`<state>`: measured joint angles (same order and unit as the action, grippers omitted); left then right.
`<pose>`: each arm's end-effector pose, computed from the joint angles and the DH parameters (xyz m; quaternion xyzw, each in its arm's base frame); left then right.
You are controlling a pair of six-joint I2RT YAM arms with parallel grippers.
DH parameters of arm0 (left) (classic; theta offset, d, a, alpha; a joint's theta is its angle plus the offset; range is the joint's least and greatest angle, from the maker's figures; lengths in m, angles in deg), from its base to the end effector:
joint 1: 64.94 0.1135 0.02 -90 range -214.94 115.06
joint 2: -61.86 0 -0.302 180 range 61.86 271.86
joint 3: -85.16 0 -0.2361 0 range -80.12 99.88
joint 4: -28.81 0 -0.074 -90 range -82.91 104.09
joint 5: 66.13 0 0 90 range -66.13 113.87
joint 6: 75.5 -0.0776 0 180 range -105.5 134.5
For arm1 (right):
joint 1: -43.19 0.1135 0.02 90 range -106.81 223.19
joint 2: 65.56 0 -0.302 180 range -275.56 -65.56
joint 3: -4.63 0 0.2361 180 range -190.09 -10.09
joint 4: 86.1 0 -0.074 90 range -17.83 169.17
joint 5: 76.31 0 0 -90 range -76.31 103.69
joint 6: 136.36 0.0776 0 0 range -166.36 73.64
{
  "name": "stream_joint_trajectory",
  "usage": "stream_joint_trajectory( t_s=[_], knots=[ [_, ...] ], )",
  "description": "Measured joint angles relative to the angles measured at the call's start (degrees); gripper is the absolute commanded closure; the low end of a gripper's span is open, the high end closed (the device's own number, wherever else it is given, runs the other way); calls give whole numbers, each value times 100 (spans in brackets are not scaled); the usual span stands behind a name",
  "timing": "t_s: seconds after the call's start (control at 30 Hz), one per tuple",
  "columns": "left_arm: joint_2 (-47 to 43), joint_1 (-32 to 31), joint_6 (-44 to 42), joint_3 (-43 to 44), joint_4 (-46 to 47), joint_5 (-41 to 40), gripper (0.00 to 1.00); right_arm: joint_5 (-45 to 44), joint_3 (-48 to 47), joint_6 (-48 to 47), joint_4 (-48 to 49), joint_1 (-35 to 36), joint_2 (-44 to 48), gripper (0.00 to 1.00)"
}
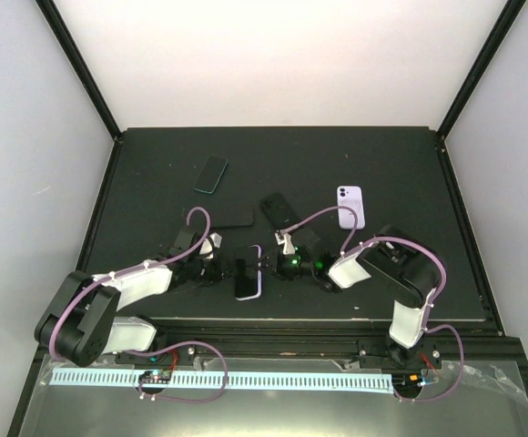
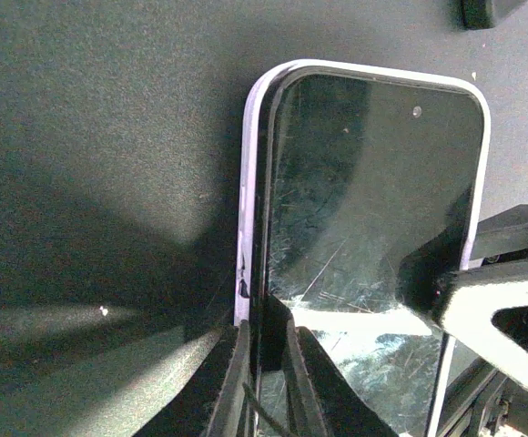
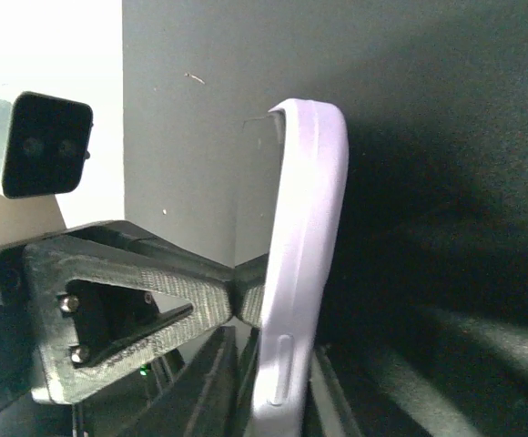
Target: Put the phone into the phone case
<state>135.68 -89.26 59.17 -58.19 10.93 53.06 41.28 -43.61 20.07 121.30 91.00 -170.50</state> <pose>0.1714 -0.1190 0.1447 -0.0886 0.9219 -0.3627 0.1034 0.2098 0.2849 0.1381 0.0167 0.8465 0.5238 0.0936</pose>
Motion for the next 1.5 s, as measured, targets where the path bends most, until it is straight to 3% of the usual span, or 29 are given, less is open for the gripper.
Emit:
stream_joint_trajectory(
  t_s=[0.13,0.37,0.6,0.7,0.83,1.17,1.5],
  knots=[
    [-131,-20,50,-81,-35,83,78,-4,0,-116,-103,-7,2,86],
    [-754,98,109,-160,-326,457,60,229,70,-256,-35,-98,199,88],
    [-2229,820,52,-146,-643,1047,34,651,334,-654,-269,-380,1263,89],
    [-2962,1095,55,-48,-737,1392,28,1003,393,-741,-251,-459,1749,89],
    [-3578,1244,188,168,-621,1875,27,1521,509,-704,-63,-481,2299,89],
    [-4385,1270,1449,129,1054,2909,28,2498,658,-170,551,-479,3521,88],
    [-4393,1246,2315,-120,2304,3178,32,2684,654,481,1202,-479,3512,89]
  ],
)
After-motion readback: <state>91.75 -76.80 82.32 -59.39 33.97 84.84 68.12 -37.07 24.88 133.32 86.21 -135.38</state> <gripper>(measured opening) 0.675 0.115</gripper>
